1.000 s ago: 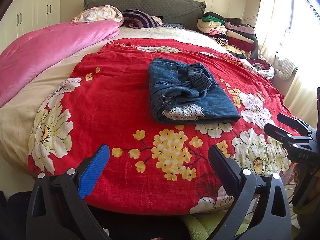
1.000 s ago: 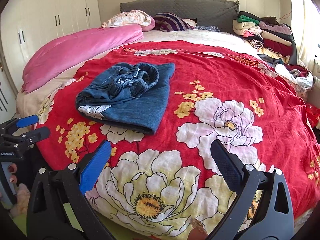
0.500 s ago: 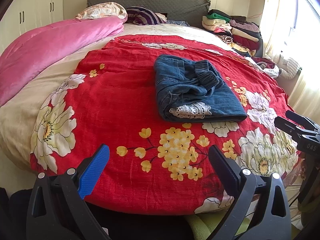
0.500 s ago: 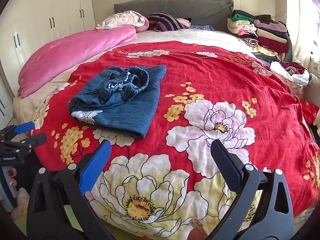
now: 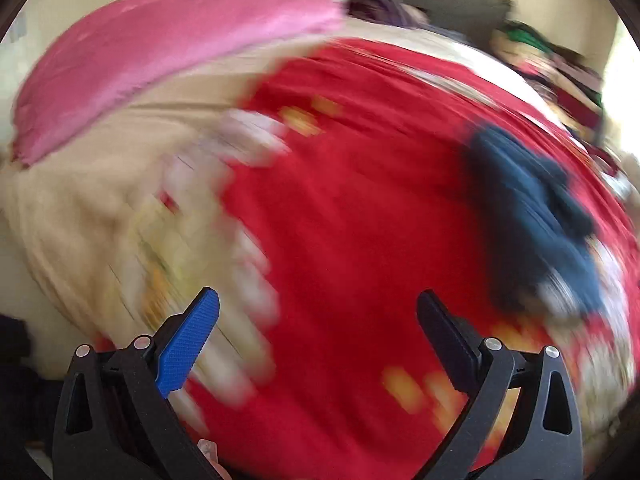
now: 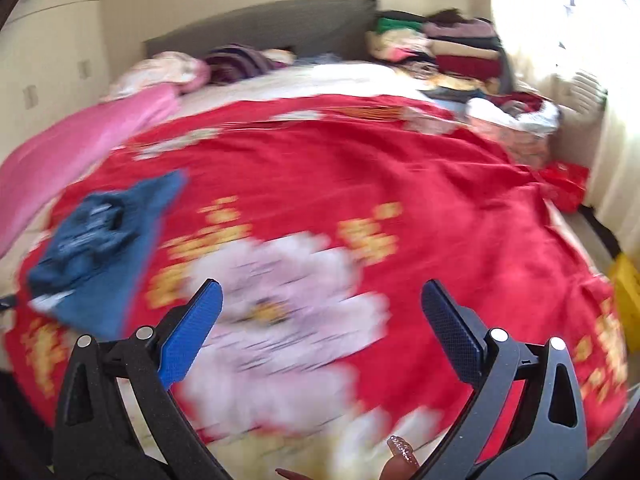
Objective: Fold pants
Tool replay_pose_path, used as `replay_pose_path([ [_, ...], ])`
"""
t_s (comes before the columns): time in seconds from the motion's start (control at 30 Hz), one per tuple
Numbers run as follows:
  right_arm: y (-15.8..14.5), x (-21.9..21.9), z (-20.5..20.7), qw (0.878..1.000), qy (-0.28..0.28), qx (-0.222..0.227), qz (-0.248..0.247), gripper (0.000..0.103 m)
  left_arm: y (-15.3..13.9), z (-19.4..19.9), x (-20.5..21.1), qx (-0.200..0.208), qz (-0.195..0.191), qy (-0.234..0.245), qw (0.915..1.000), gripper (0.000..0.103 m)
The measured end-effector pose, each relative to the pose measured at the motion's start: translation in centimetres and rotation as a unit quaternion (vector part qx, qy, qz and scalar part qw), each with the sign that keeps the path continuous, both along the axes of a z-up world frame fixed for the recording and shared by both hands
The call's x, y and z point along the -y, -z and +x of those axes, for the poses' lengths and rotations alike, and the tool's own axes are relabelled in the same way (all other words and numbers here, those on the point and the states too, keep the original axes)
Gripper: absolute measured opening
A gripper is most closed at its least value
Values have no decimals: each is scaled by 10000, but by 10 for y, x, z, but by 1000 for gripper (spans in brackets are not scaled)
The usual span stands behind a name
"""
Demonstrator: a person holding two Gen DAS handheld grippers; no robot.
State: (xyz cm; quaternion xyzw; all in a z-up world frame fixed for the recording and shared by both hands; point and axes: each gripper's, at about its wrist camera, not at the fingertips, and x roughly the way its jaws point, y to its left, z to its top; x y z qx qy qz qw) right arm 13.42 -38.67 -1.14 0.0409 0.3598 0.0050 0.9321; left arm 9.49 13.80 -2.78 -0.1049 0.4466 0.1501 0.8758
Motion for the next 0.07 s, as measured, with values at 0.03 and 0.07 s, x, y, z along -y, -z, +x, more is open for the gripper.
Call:
replay_pose_path([
  [0.03,4,20,13,9997,193,-90,82,94,-2,14,-19,67,-19,-23,10000,99],
  [0.07,8,40,27,9990,376,-215,136,94,-2,28,-36,94,35,-167,9998,99],
])
